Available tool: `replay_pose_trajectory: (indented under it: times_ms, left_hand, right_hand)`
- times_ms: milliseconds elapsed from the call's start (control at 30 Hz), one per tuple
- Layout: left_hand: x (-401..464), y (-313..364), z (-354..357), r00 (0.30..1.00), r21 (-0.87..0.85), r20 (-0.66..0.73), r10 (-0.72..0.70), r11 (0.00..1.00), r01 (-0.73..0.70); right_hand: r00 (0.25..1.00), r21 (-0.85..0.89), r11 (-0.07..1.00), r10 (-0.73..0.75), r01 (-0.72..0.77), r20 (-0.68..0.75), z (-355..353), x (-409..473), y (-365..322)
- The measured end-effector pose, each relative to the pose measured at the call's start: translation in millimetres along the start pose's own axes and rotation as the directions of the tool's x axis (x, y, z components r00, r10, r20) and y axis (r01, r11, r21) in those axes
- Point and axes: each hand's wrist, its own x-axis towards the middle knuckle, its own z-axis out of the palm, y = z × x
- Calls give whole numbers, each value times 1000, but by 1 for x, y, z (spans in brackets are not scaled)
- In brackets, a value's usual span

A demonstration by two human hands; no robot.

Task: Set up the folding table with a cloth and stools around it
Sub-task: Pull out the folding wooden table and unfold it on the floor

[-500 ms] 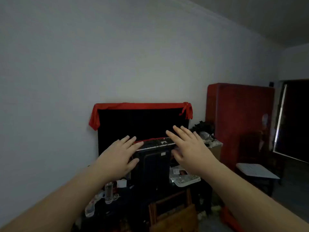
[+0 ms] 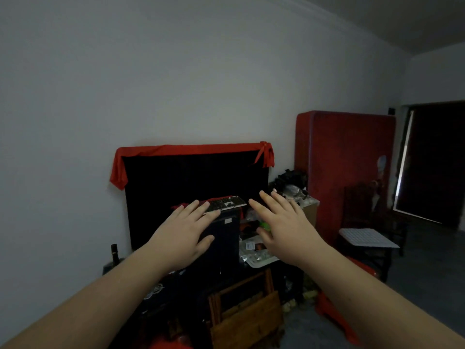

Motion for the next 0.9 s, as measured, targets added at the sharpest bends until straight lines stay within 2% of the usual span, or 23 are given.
replay_pose_trajectory:
  times_ms: [267, 467, 700, 900]
  left_hand:
    - [30, 77, 38, 992, -98, 119, 31, 995, -20]
    - [25, 98, 117, 970, -151, 241, 39, 989, -3]
    - [31, 82, 224, 941, -204, 340, 6, 977, 67]
    - [83, 35, 299, 924, -211, 380, -50, 967, 139]
  right_hand:
    - [998, -13, 1000, 22, -21, 57, 27, -45, 74]
    - [969, 12, 997, 68, -73, 239, 92, -88, 102]
    - [903, 40, 994, 75, -101, 422, 183, -90, 121]
    - [863, 64, 997, 9, -49, 505, 267, -27, 150]
